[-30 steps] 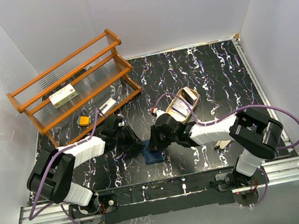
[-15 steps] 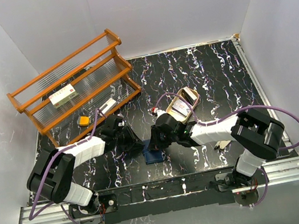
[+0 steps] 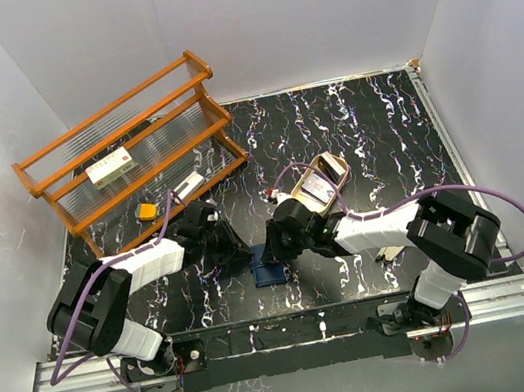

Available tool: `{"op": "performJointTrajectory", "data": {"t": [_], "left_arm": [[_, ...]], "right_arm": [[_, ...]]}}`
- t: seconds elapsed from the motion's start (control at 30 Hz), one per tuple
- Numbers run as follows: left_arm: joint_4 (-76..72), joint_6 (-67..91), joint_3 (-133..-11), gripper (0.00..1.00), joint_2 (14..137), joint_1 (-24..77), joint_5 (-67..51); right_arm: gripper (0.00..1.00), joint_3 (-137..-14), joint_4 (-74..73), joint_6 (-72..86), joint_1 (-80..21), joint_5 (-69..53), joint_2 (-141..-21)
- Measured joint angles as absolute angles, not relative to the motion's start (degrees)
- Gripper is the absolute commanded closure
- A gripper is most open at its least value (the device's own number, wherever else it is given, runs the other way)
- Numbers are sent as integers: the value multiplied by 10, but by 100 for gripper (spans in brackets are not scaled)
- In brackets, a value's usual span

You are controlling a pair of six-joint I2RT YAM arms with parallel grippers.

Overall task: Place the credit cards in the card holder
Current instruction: Close the card holder at the center of the board.

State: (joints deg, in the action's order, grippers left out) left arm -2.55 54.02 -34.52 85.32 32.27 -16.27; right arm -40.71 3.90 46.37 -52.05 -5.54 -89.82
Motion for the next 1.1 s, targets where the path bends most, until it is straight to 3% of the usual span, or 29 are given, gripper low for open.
{"op": "performJointTrajectory", "data": {"t": [0.1,1.1], "left_arm": [[-25,540,-345,84,853,323,-163],[-25,542,-345,81,854,323,-163]], "right_arm": [[100,-407,34,464,-521,-55,-897],[100,-410,21,453,-521,-50,-897]]}}
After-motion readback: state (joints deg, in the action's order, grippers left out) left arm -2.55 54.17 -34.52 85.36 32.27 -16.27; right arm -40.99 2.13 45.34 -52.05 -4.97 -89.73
